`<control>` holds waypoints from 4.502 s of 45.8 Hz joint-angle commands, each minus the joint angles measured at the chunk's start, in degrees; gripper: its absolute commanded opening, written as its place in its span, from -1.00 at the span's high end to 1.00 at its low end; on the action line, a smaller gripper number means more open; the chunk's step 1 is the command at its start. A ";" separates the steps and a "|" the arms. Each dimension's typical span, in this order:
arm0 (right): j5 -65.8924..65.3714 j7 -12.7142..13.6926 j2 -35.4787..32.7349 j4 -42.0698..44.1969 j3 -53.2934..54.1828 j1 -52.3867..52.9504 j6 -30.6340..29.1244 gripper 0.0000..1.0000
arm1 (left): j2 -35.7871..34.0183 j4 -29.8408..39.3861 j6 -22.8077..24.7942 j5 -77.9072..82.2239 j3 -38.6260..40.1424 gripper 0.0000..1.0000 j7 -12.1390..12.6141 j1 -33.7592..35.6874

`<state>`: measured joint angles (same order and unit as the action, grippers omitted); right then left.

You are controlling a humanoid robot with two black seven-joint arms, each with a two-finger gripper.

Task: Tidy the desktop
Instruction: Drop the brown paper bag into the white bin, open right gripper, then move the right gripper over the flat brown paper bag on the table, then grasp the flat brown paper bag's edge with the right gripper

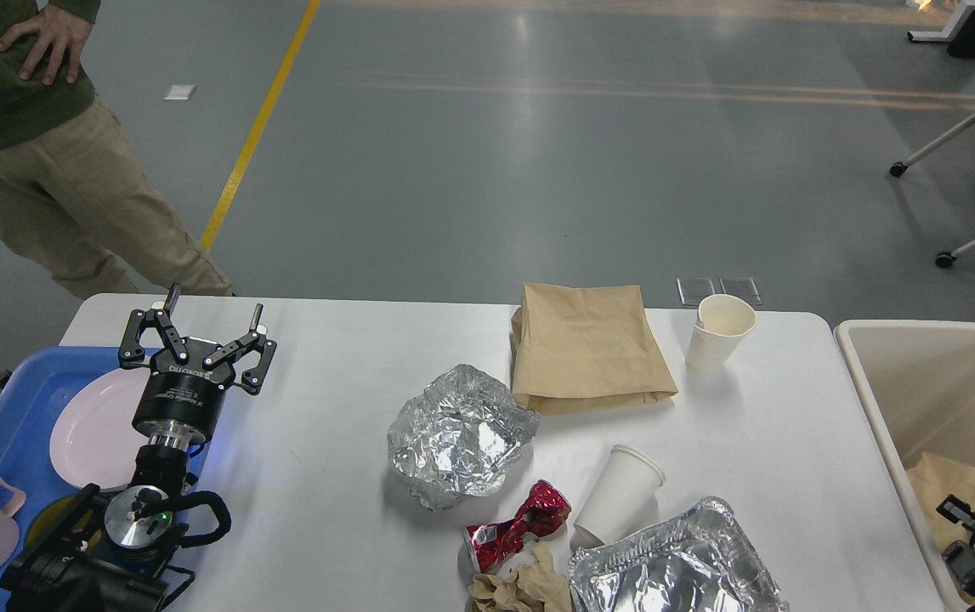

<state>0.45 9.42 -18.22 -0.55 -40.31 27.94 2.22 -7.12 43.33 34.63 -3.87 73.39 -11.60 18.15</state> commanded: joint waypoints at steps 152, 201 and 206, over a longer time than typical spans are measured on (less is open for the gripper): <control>-2.14 6.66 28.60 -31.97 2.60 49.23 -19.00 -0.98 | -0.09 0.00 0.00 0.00 0.00 -0.93 0.00 0.05; 24.25 6.84 20.59 -24.33 19.48 32.97 -6.97 -0.80 | 0.00 -0.08 0.00 0.00 0.00 -0.93 0.00 0.05; 24.25 6.57 21.03 -22.04 21.76 31.12 -5.13 -0.69 | -0.09 0.00 0.00 0.00 0.00 -0.93 0.00 0.05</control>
<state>24.71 16.20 2.53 -24.42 -20.56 60.60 -4.33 -7.18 43.32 34.63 -3.87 73.39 -11.60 18.19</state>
